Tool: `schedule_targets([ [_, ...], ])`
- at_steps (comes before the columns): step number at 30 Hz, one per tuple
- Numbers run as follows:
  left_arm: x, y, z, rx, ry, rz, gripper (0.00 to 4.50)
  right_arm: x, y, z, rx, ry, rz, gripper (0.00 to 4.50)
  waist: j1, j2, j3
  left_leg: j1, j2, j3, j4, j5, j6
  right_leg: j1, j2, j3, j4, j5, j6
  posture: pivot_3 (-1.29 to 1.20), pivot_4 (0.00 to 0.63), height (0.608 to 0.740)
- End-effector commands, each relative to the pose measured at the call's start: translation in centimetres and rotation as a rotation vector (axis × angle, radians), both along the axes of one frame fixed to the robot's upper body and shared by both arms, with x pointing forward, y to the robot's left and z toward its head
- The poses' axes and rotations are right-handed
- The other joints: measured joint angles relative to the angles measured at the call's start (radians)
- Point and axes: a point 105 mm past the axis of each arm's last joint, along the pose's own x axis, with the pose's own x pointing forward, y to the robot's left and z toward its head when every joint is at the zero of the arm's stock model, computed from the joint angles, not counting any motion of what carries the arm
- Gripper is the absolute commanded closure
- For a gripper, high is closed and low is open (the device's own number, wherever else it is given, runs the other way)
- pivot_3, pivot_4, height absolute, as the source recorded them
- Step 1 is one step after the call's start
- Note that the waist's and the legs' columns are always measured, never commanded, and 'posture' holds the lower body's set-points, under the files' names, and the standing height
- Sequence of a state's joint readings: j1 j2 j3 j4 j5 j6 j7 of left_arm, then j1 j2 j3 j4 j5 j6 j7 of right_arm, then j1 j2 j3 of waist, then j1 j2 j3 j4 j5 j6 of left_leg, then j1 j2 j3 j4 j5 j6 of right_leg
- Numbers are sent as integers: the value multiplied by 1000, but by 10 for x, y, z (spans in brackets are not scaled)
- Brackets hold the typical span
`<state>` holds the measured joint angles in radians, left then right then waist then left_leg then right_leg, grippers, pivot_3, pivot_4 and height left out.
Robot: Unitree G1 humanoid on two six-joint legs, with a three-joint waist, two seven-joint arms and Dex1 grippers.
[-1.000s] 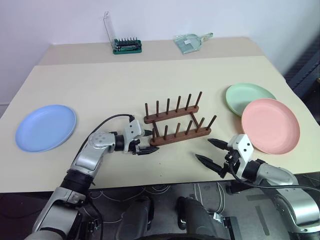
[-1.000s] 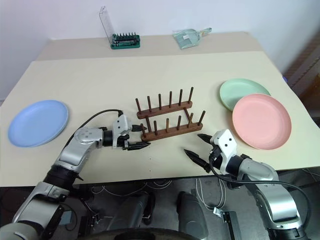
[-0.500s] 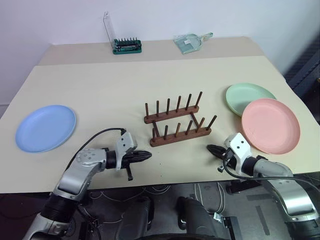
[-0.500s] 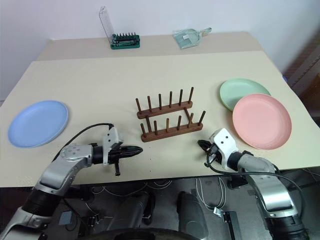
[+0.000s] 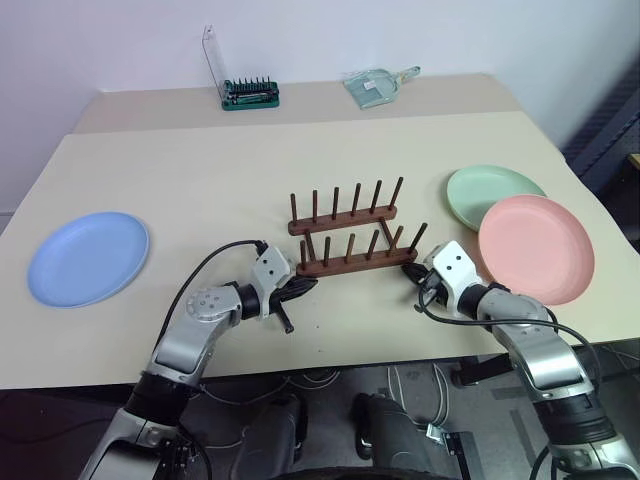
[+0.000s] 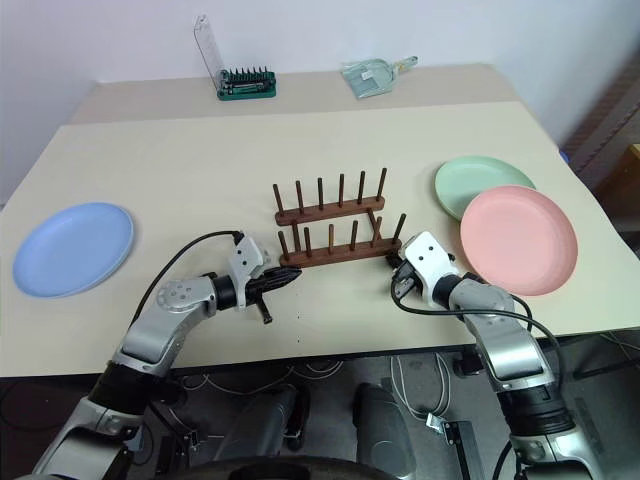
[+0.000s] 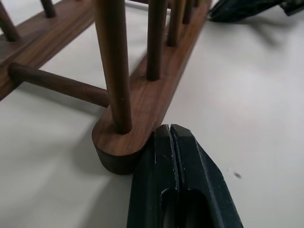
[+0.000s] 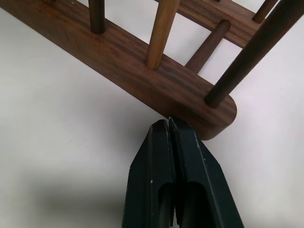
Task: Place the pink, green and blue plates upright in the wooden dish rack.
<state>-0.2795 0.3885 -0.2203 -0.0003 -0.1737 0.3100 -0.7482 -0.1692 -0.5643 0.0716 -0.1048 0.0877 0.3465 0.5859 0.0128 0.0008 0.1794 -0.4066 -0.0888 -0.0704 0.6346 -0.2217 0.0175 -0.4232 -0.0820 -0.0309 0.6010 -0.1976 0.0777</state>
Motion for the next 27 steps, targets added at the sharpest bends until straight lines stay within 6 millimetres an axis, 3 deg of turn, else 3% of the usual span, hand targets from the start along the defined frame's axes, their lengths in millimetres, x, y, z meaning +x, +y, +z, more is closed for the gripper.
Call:
schedule_targets([
  [1, 13, 16, -7, 57, -19, 101, 4500, 11, 1, 4, -21, -42, -24, 4460, -1, 0, 0, 0, 0, 0, 0, 0, 0, 0, 0, 0, 0, 0, 0, 0, 150, 740],
  [13, 22, 16, -11, 62, -41, 131, 4500, 12, 1, 7, -24, -60, -14, 4460, 0, 0, 0, 0, 0, 0, 0, 0, 0, 0, 0, 0, 1, 0, 0, 0, 150, 740],
  [19, 0, 8, -5, -21, 4, 23, 4500, -11, -5, 44, 15, -124, 65, 4460, -1, 0, 0, 0, 0, 0, -1, 0, 0, -1, 0, 0, 0, 0, 0, 0, 150, 740],
  [22, -17, 2, 4, -94, 28, -69, 4500, -28, -28, 68, 36, -129, 33, 3633, 1, 1, 0, -1, 0, 1, -3, 0, 0, -3, 0, 1, -1, 1, 0, 0, 150, 740],
  [27, -34, -9, 5, -88, 52, -188, 4500, -49, -61, 88, -1, -137, -69, 1195, 20, 0, 0, -2, 0, 1, -2, 0, 0, -2, -1, 0, -2, -1, 1, 0, 150, 740],
])
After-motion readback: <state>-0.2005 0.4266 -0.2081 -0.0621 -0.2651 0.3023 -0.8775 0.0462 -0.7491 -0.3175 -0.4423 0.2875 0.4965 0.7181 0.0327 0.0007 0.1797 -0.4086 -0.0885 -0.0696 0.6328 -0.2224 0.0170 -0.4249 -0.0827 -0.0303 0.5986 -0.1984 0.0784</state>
